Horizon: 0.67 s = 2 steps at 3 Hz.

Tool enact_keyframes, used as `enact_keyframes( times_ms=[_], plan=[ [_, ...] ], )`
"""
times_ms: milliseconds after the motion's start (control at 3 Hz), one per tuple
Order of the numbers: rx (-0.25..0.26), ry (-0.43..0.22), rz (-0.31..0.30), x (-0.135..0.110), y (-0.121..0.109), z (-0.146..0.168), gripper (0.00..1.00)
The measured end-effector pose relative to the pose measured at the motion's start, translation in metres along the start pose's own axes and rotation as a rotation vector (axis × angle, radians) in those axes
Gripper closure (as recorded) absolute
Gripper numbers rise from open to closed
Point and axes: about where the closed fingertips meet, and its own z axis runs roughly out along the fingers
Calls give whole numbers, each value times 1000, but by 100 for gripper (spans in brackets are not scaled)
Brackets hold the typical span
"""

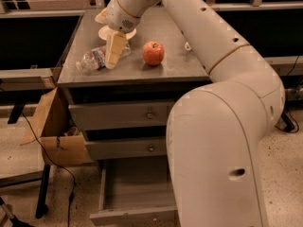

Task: Place water bottle into bottom drawer

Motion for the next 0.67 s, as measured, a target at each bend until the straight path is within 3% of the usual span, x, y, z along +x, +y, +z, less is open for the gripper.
enact_keyframes(
  times_ms=[333,667],
  plan=[
    [-25,-18,39,12,0,13,0],
    [-1,-47,134,34,0,22,0]
  ],
)
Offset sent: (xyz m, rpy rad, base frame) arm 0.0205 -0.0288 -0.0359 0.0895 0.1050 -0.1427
